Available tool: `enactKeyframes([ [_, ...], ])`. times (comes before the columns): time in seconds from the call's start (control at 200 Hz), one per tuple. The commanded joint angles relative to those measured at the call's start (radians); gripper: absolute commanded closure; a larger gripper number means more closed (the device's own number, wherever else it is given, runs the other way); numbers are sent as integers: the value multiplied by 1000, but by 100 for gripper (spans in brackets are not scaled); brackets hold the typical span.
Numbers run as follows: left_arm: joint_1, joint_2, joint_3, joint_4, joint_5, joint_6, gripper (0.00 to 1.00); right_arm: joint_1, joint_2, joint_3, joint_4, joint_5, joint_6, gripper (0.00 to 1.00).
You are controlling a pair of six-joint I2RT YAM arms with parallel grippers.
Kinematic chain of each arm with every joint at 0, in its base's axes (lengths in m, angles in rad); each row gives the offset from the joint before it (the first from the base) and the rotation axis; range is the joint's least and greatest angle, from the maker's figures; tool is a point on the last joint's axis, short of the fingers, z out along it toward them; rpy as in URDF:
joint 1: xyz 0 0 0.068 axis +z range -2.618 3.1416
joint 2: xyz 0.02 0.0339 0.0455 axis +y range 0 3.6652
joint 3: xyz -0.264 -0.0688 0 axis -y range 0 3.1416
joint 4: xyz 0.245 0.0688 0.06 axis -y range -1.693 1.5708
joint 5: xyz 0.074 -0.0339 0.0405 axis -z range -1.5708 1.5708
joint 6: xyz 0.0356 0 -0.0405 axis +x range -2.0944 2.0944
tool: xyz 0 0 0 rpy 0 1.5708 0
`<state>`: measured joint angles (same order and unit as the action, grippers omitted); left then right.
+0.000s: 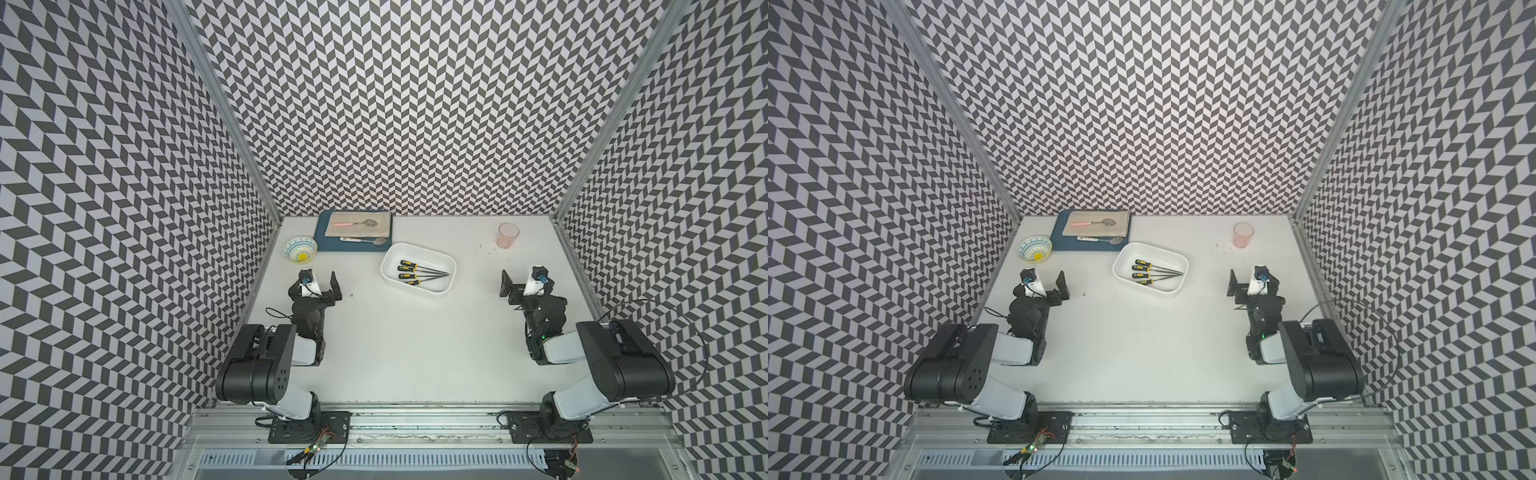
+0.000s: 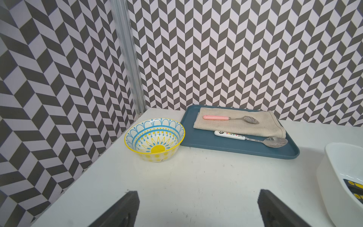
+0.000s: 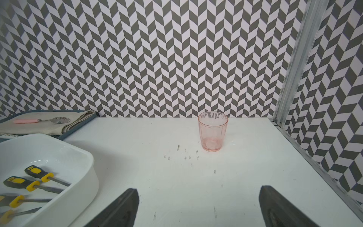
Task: Take the file tool out of the storage box
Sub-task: Move the storage box to the center of the board.
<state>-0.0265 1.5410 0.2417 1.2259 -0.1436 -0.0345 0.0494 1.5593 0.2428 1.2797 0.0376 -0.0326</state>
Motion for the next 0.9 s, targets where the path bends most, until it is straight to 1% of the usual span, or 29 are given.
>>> enactKeyframes([
  [0.0, -3, 5, 15, -2, 6, 15, 0, -4, 12, 7, 39, 13, 13, 0],
  [0.811, 0, 5, 16, -6, 13, 13, 0, -4, 10, 5, 41, 13, 12, 1],
  [0.856, 2, 3, 25, -19, 50, 26, 0, -4, 9, 4, 43, 13, 12, 0],
  [0.896, 5, -1, 31, -38, 58, 23, 0, -5, 7, 1, 46, 14, 13, 1],
])
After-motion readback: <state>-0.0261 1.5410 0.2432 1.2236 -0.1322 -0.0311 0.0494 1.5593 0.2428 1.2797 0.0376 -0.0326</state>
